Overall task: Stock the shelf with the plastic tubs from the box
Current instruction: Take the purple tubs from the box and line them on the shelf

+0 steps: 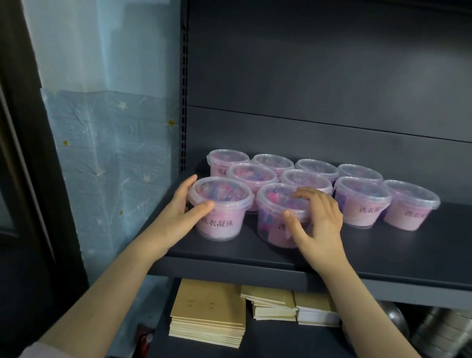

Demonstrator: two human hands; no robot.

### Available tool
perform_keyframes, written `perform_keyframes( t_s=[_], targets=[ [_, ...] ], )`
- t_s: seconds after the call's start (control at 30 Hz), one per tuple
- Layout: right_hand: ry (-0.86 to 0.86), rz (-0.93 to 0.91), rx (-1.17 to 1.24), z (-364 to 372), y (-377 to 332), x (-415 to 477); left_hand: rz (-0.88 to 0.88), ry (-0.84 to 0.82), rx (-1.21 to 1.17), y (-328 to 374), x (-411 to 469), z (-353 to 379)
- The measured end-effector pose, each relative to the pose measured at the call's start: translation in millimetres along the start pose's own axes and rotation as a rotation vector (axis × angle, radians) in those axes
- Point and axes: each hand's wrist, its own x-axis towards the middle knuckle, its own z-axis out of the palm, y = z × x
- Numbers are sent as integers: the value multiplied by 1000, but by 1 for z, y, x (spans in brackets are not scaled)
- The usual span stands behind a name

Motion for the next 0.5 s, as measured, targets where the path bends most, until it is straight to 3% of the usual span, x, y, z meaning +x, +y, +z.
perform_keyframes(
  t_s=[0.13, 0.5],
  targets=[
    [-26, 102, 112, -2, 1, 1, 11, 24, 82, -1, -1, 1],
    [0, 127, 139, -4, -2, 1, 38, -8, 88, 0, -2, -1]
  ],
)
